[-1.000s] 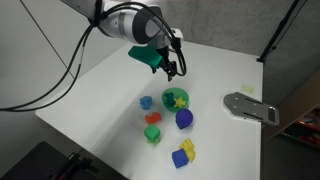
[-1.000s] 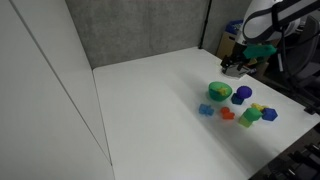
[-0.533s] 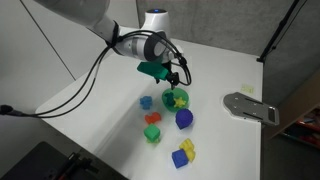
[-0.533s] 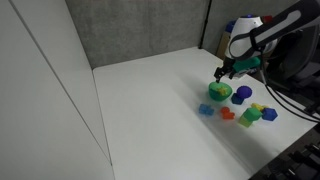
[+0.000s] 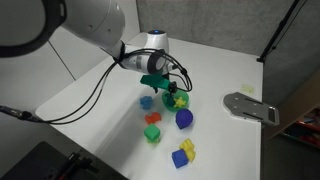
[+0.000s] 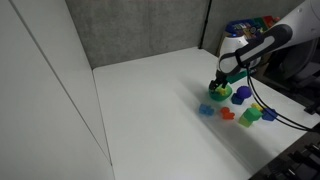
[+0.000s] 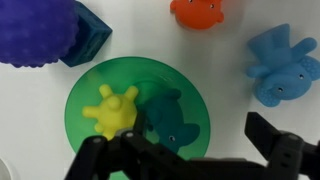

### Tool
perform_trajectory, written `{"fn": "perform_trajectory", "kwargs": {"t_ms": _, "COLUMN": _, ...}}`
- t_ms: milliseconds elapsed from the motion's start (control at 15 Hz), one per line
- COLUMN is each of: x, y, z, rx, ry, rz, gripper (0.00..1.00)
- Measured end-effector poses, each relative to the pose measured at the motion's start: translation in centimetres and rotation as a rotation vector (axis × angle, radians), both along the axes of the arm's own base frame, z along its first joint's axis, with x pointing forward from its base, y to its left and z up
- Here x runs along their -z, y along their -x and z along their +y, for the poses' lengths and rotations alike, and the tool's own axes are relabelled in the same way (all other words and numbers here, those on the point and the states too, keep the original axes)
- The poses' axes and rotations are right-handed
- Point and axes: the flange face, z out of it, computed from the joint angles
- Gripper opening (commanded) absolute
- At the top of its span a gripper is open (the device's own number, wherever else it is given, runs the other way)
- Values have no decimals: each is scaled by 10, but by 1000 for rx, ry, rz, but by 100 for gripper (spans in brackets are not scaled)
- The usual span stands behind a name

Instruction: Move the green bowl forward, then remove the yellow doll from the bowl

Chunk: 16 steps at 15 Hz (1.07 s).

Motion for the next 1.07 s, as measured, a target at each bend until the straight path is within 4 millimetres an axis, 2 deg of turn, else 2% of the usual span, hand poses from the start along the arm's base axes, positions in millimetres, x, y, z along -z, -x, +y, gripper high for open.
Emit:
{"fn": "perform_trajectory", "kwargs": {"t_ms": 133, "x": 13, "y": 0, "z": 1, "rx": -21, "ry": -2, "rz": 13, "gripper": 100}}
{"fn": "perform_trajectory", "kwargs": {"t_ms": 200, "x": 19, "y": -1, "z": 2, "rx": -31, "ry": -2, "rz": 19, "gripper": 75}}
{"fn": "perform_trajectory", "kwargs": {"t_ms": 267, "x": 25, "y": -1, "z": 2, "rx": -36, "ry": -2, "rz": 24, "gripper": 74}}
{"fn": "perform_trajectory", "kwargs": {"t_ms": 600, "x": 41, "y": -5, "z": 0, "rx": -53, "ry": -1, "rz": 38, "gripper": 34}}
{"fn": "perform_trajectory", "kwargs": {"t_ms": 867, "x": 40, "y": -8, "z": -2, "rx": -54, "ry": 5, "rz": 42, "gripper": 3}}
{"fn": "perform_trajectory", "kwargs": {"t_ms": 1067, "x": 41, "y": -8, "z": 1, "rx": -69, "ry": 13, "rz": 45, "gripper": 0}}
